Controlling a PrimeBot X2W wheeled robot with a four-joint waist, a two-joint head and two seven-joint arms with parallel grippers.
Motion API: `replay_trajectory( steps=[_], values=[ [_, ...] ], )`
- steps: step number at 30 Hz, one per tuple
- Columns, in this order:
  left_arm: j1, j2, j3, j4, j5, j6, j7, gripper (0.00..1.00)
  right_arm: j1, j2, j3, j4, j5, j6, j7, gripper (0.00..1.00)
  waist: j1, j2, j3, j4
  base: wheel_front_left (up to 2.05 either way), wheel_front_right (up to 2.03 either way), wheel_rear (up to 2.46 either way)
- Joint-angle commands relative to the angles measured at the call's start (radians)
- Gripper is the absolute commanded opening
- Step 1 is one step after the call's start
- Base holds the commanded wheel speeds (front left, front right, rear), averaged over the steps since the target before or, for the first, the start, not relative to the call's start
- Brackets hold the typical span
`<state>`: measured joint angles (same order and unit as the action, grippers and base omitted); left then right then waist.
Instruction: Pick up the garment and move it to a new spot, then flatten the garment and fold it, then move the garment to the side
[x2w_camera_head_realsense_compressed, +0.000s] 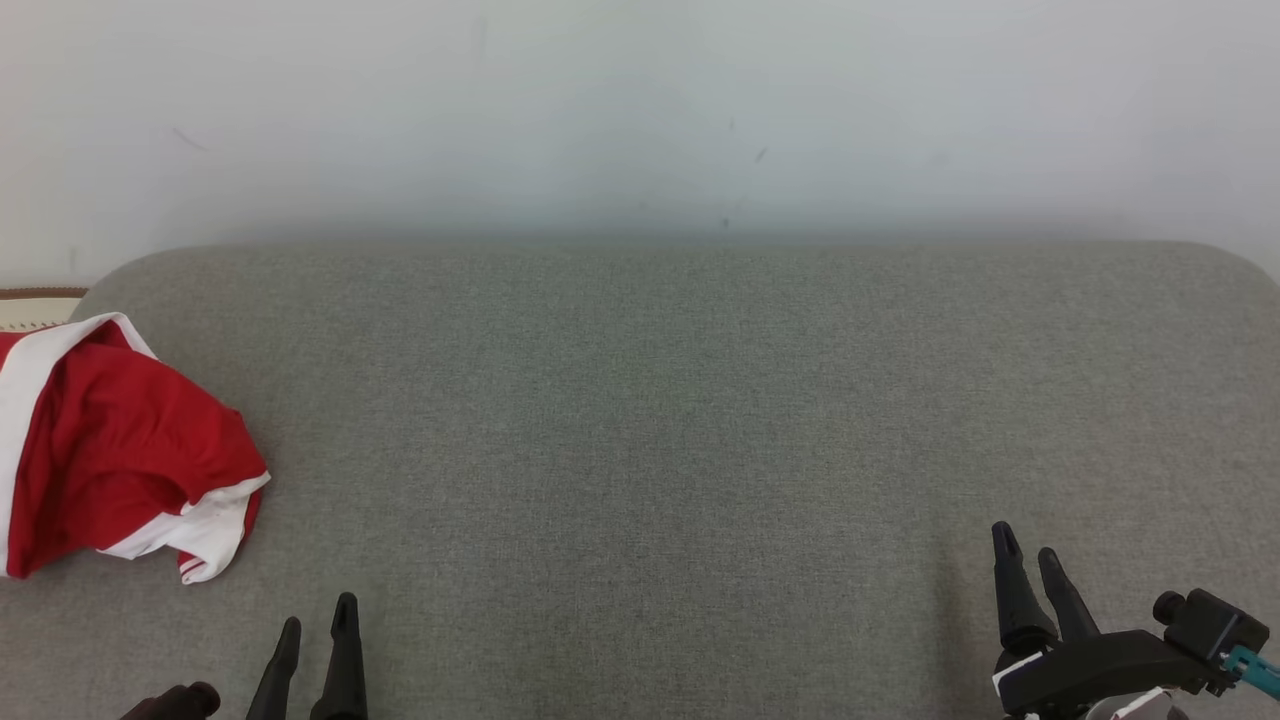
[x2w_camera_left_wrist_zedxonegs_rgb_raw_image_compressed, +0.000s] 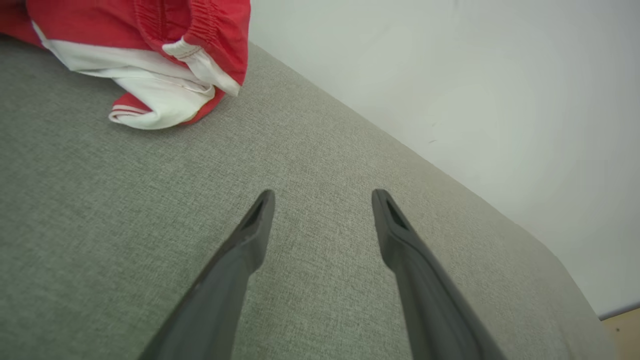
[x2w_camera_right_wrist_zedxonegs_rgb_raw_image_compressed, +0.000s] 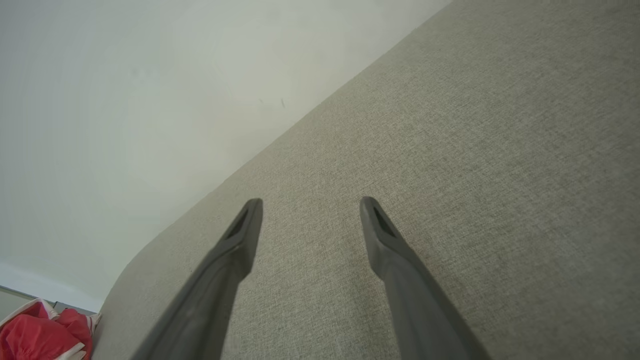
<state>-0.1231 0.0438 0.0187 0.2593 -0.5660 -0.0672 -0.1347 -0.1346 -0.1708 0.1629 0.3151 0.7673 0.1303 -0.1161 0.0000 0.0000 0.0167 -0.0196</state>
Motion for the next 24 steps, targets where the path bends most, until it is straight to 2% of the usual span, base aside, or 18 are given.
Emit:
replay_trajectory(
  steps=[1,24],
  values=[
    [0.001,0.009,-0.004,-0.013,0.029,0.005,-0.011,1.00,-0.020,-0.013,0.009,-0.006,-0.026,0.000,-0.012,1.00,0.0000,0.0000,0.000,-0.001,0.00,0.00,0.00],
    [0.017,0.030,-0.041,-0.022,0.252,0.074,-0.062,1.00,-0.019,-0.033,0.069,-0.001,-0.238,0.001,-0.071,1.00,0.0000,0.0000,0.002,-0.020,0.00,0.00,0.00]
  ],
)
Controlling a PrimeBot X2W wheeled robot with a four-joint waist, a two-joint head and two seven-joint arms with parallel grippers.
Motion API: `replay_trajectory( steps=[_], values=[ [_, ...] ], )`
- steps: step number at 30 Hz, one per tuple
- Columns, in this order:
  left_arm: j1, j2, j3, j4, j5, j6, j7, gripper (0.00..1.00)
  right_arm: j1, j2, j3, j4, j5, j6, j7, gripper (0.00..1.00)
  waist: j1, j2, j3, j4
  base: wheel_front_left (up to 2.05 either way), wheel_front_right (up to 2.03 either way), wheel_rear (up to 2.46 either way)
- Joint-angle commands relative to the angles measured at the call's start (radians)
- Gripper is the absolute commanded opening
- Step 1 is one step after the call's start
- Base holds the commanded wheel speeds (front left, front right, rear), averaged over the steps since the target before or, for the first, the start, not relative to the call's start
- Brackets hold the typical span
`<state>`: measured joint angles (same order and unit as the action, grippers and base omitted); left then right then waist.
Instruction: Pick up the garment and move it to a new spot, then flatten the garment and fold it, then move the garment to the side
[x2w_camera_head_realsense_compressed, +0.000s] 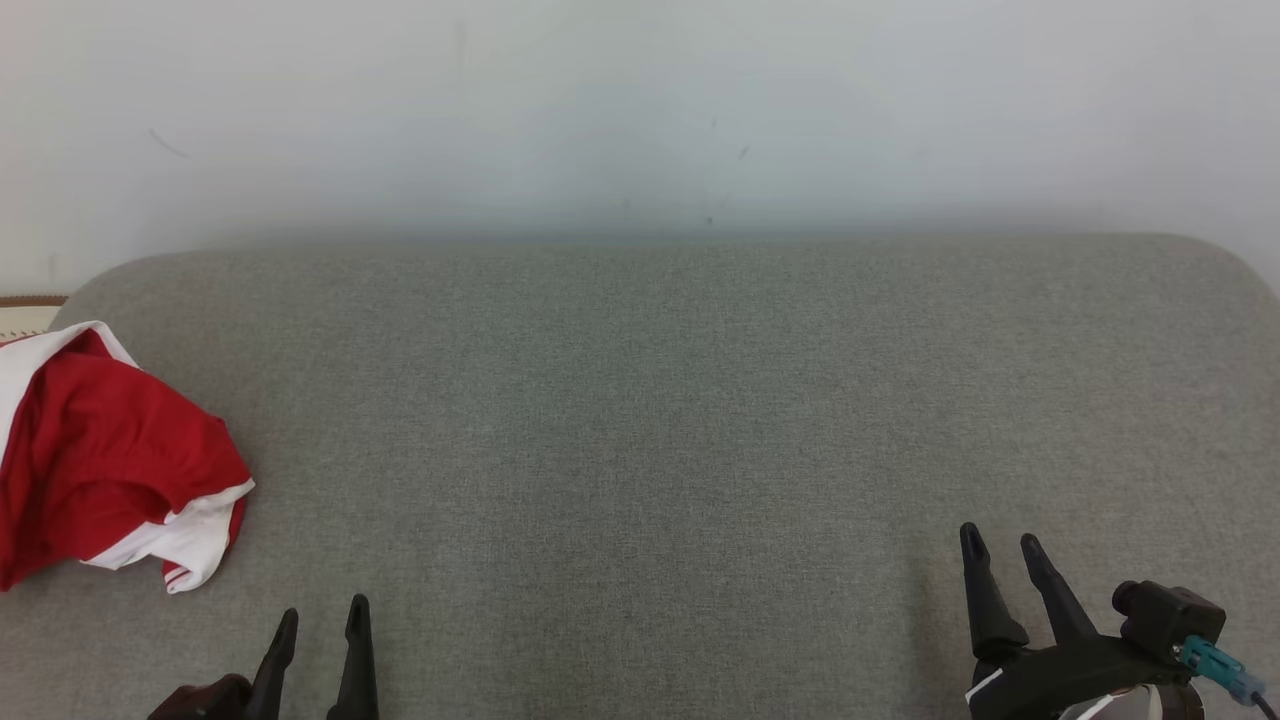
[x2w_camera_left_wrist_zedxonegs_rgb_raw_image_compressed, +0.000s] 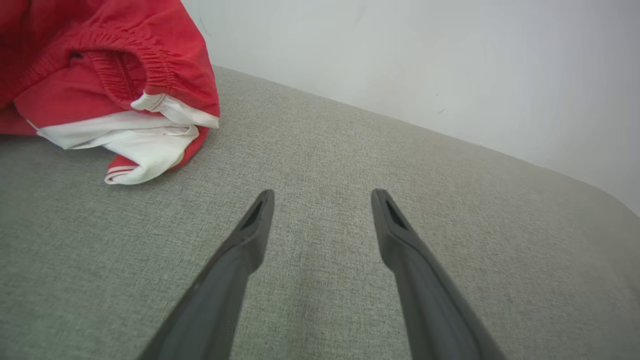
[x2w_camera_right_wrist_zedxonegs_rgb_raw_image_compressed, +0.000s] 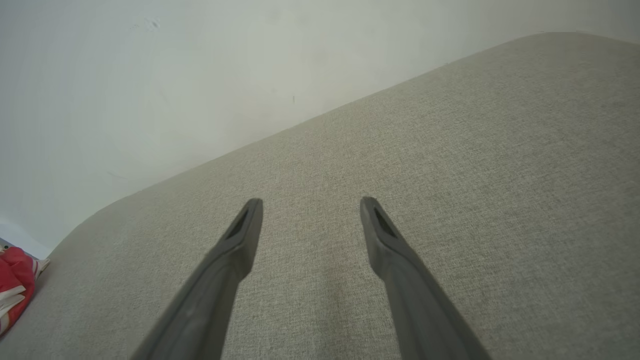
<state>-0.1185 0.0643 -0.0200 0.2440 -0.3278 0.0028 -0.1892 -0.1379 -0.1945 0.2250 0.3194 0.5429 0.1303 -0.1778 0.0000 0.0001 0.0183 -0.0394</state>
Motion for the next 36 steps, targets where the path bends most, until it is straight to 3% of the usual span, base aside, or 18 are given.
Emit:
replay_trajectory(
  steps=[1,36],
  values=[
    [0.012,0.010,-0.002,-0.006,0.023,0.007,-0.010,1.00,-0.016,-0.010,0.010,-0.006,-0.023,0.001,-0.011,1.00,0.0000,-0.0001,0.000,-0.001,0.00,0.00,0.00],
    [0.051,0.009,0.015,-0.010,0.306,0.080,-0.074,1.00,0.013,0.001,-0.019,0.007,-0.344,0.001,-0.085,1.00,0.0000,-0.0001,-0.010,-0.023,0.00,0.00,0.00]
  ],
)
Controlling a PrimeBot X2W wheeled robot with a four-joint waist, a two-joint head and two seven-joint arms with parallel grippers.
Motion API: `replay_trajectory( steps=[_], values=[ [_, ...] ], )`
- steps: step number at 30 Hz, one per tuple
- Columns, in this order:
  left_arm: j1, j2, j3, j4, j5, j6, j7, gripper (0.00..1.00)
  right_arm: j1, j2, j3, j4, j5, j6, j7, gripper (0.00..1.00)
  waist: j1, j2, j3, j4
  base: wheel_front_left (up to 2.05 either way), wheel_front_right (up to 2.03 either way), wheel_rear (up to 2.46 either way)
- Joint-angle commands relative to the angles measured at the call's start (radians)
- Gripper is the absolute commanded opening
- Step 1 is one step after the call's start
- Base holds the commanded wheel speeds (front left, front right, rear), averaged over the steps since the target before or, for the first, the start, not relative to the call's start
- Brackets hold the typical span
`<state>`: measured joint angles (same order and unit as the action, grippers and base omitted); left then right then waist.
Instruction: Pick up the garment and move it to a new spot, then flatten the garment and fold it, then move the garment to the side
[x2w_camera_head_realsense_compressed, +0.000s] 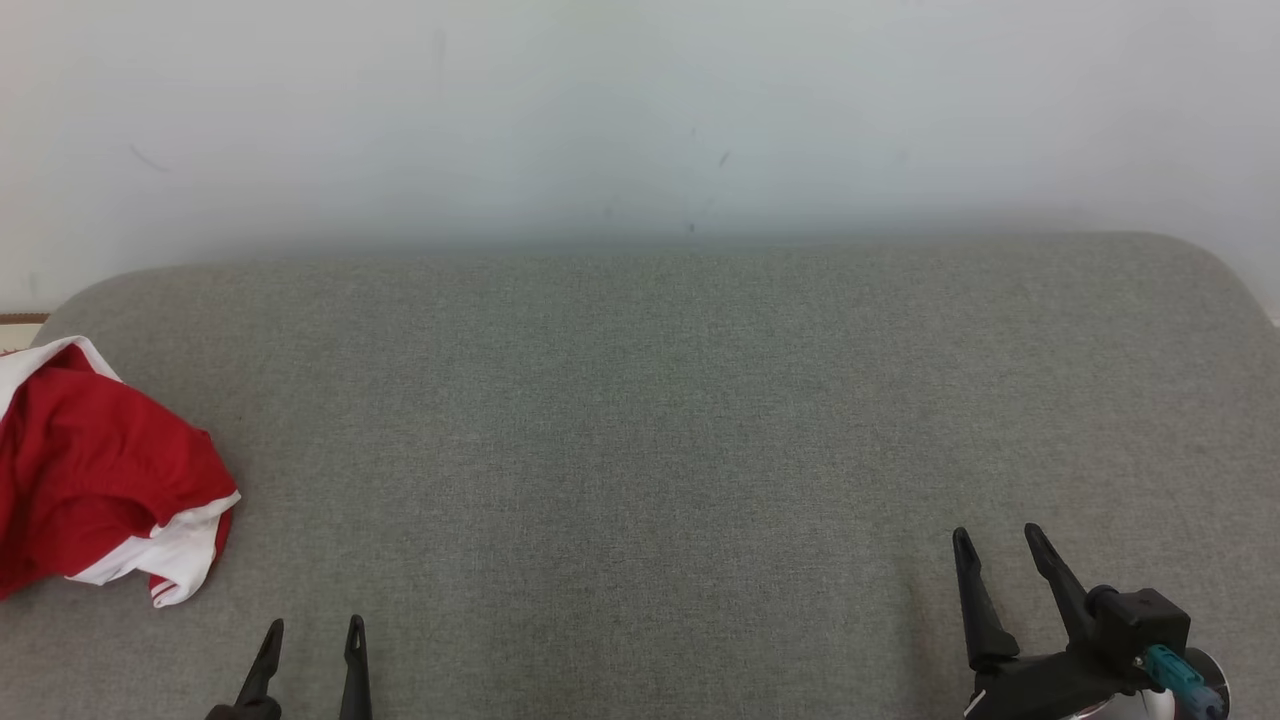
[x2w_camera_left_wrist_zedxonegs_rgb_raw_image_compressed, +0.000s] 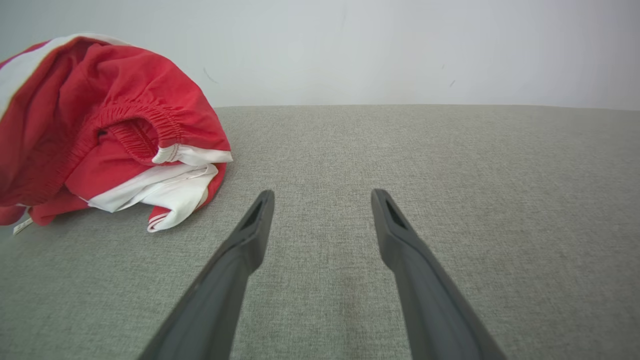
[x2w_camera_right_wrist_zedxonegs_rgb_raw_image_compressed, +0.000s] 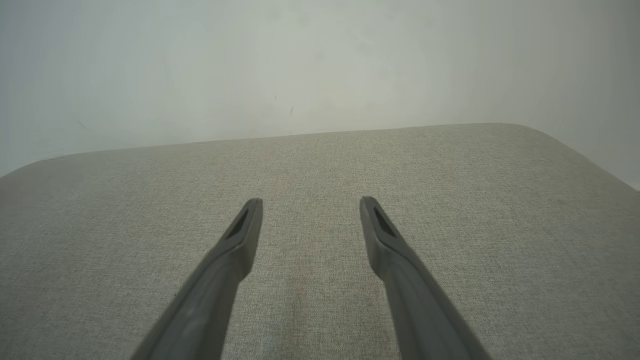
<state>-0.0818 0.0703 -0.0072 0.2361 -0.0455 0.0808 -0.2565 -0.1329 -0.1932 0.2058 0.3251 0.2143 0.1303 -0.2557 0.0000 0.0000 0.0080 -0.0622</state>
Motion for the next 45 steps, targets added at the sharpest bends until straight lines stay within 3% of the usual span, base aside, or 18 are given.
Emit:
replay_trajectory(
  steps=[1,19,45],
  values=[
    [0.015,0.004,0.002,-0.002,0.030,0.002,-0.009,1.00,0.008,0.000,0.000,0.001,-0.024,0.001,-0.010,1.00,0.0000,0.0000,0.000,0.000,0.00,0.00,0.00],
    [0.016,-0.007,0.025,0.012,0.020,0.006,-0.010,1.00,0.017,0.012,0.023,-0.016,-0.044,0.001,-0.009,1.00,0.0000,0.0000,0.002,0.039,0.00,0.00,0.00],
    [0.068,-0.019,0.101,0.043,-0.009,0.012,-0.010,1.00,-0.043,0.017,0.177,0.005,-0.018,0.001,-0.009,1.00,0.0000,0.0000,0.028,0.428,0.00,0.00,0.00]
  ],
)
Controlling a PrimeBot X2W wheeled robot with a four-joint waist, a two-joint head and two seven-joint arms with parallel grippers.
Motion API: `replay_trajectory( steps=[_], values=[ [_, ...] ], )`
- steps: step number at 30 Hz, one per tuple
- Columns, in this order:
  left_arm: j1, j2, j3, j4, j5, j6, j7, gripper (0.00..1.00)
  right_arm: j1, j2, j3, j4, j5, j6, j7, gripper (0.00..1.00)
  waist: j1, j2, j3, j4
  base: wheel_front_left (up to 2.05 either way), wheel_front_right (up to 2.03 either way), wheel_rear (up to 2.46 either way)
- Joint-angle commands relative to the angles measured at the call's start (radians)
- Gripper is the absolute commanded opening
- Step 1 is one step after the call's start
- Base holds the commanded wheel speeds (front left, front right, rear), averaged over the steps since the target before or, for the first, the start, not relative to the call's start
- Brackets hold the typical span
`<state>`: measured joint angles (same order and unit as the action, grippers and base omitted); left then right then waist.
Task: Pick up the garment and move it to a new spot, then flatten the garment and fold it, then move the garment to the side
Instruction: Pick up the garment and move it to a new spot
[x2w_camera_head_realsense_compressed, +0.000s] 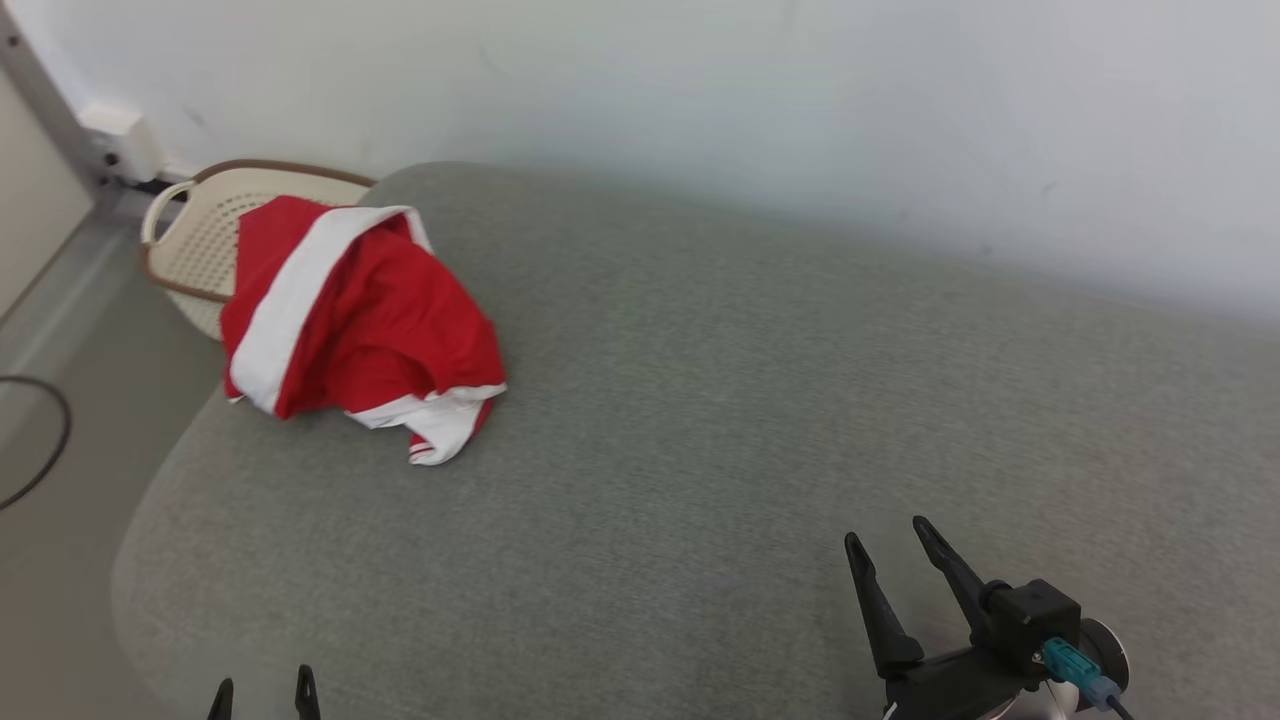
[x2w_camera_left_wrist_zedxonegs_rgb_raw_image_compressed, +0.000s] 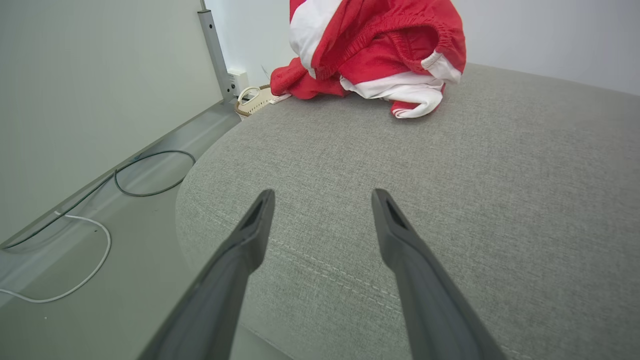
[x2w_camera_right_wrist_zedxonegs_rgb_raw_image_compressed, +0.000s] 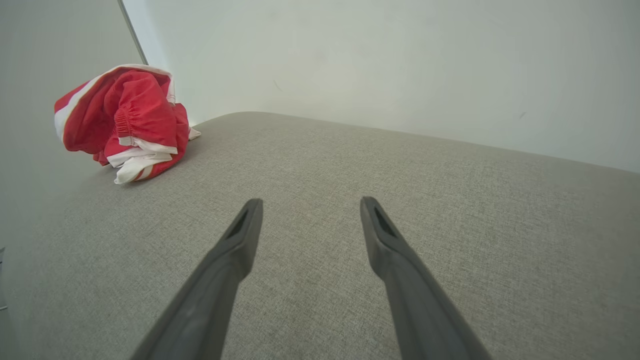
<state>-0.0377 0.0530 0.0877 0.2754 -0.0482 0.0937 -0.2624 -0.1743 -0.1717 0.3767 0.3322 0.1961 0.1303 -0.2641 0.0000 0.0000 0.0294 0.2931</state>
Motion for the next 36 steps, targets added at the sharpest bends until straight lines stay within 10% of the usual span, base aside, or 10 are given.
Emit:
replay_trajectory(
  steps=[1,20,36],
  values=[
    [0.023,-0.002,0.007,0.003,-0.010,-0.003,-0.004,1.00,-0.002,-0.004,0.007,-0.001,0.001,0.001,-0.001,1.00,0.0000,0.0000,0.007,0.083,0.00,0.00,0.00],
    [-0.128,0.001,0.087,0.101,-0.090,-0.130,-0.004,1.00,-0.039,-0.060,0.016,-0.016,0.019,0.001,-0.001,1.00,0.0000,0.0000,0.098,0.009,0.00,0.00,0.00],
    [-0.581,0.235,0.041,0.323,0.030,-0.198,-0.004,1.00,-0.061,-0.120,0.019,-0.049,0.041,0.001,-0.001,1.00,0.0000,0.0000,0.199,-0.091,0.00,0.00,0.00]
  ],
)
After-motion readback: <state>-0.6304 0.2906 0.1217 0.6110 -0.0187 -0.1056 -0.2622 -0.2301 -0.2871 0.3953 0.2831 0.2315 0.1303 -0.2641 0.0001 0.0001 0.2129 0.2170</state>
